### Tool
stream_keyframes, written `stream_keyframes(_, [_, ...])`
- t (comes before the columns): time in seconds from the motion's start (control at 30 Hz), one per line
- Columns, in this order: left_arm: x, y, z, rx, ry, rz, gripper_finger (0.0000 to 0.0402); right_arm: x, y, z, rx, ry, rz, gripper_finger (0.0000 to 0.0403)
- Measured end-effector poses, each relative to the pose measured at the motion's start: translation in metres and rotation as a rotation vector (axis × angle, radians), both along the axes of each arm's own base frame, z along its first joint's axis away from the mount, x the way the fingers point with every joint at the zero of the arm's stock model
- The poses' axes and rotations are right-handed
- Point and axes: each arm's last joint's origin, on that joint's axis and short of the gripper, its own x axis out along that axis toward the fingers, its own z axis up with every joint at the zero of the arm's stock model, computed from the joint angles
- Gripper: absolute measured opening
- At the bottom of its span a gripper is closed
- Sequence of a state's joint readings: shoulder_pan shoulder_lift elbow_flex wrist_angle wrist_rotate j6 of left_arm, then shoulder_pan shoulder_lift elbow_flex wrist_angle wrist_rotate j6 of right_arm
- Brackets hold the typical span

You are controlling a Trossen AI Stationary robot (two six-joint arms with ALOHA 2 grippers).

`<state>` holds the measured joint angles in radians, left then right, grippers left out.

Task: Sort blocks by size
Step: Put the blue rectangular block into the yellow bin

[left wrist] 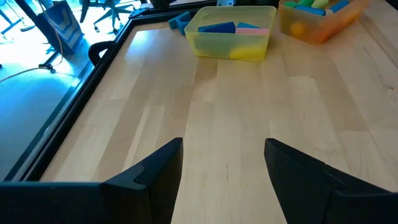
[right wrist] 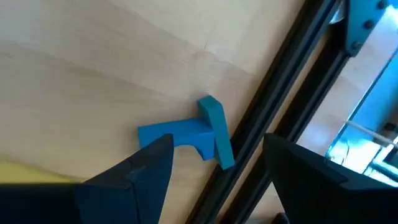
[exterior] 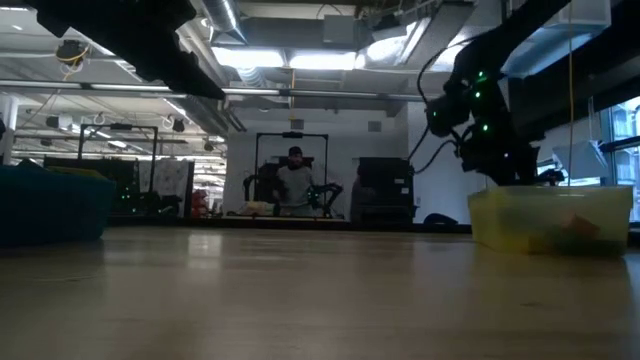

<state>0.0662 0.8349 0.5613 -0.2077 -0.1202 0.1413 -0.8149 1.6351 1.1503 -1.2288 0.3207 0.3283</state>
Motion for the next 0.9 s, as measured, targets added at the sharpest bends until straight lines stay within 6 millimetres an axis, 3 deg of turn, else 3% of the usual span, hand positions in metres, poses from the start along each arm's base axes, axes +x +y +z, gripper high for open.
stream_keyframes(0.37, [0.000,0.000,0.000,0.000,0.000,0.000,0.0211,0.007,-0.007,-0.031,0.105,0.040,-0.019,0.0250])
stream_keyframes(0.67, [0.000,0.000,0.000,0.000,-0.001,0.000,0.0211,-0.007,-0.016,-0.054,0.139,-0.022,-0.059,0.0249])
stream_keyframes(0.9, [0.000,0.000,0.000,0.000,-0.001,0.000,0.0211,-0.021,-0.020,-0.062,0.188,-0.083,-0.079,0.0200])
